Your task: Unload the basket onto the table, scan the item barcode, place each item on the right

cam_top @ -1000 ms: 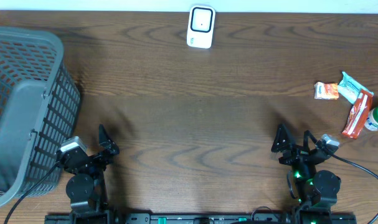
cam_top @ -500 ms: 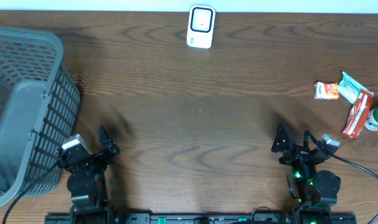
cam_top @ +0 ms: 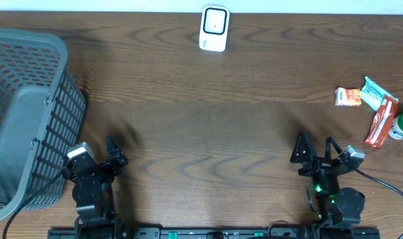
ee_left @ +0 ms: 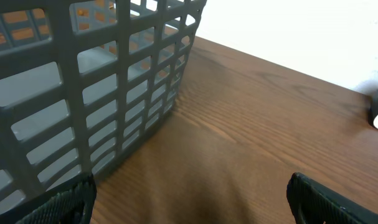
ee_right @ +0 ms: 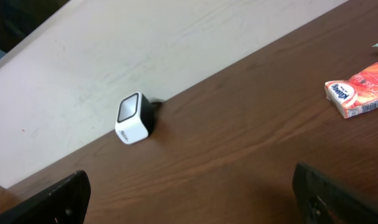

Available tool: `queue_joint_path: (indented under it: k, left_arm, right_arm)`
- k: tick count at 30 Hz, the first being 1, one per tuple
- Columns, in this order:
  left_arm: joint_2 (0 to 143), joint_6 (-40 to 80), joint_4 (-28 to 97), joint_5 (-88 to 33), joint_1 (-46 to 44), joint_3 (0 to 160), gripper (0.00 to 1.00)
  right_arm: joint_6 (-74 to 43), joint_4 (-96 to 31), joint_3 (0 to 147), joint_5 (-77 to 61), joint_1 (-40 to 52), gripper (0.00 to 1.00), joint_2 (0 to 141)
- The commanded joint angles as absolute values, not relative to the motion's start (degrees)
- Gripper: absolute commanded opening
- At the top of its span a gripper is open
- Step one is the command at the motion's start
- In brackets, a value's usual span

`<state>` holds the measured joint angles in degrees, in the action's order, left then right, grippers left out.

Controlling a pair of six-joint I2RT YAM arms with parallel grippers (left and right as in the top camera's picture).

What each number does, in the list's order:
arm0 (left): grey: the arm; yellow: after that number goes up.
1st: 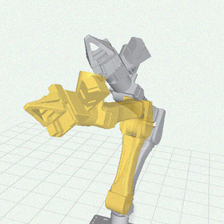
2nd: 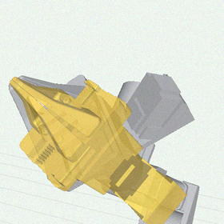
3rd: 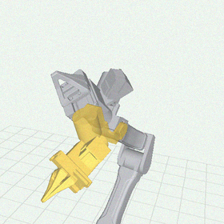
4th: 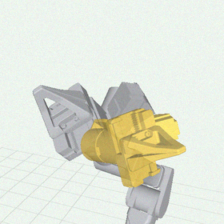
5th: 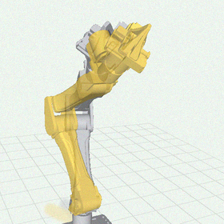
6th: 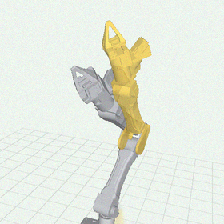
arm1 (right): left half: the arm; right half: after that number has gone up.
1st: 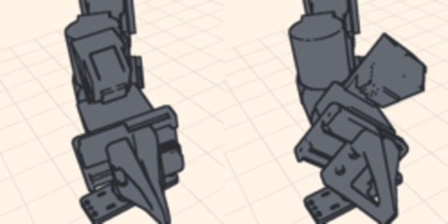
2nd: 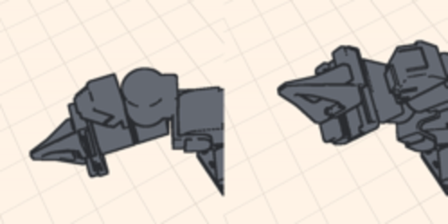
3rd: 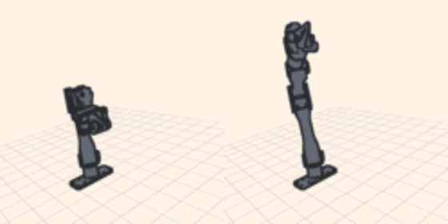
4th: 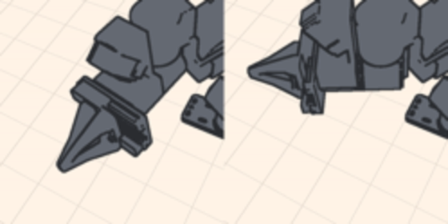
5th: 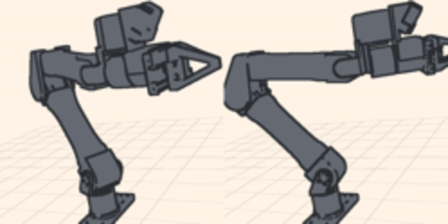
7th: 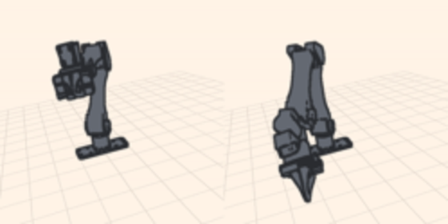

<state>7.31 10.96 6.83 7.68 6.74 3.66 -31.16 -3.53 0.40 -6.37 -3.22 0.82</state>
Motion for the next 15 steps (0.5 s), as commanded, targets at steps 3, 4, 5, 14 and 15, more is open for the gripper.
queue_joint_path:
  k: [3, 4, 5, 14, 15]
  left_arm:
    - [7.4, 11.7, 7.2, 8.4, 6.9, 2.0, 0.98]
    - [7.4, 11.7, 7.2, 8.4, 6.9, 2.0, 0.98]
    - [7.4, 11.7, 7.2, 8.4, 6.9, 2.0, 0.98]
    - [7.4, 11.7, 7.2, 8.4, 6.9, 2.0, 0.98]
    - [7.4, 11.7, 7.2, 8.4, 6.9, 2.0, 0.98]
  right_arm:
    - [-30.6, -3.7, 0.3, -5.9, -2.9, 0.99, 0.3]
    - [-30.6, -3.7, 0.3, -5.9, -2.9, 0.99, 0.3]
    - [-30.6, -3.7, 0.3, -5.9, -2.9, 0.99, 0.3]
    - [-30.6, -3.7, 0.3, -5.9, -0.7, 0.99, 0.3]
    - [-30.6, -3.7, 0.3, -5.9, -0.8, 0.99, 0.3]
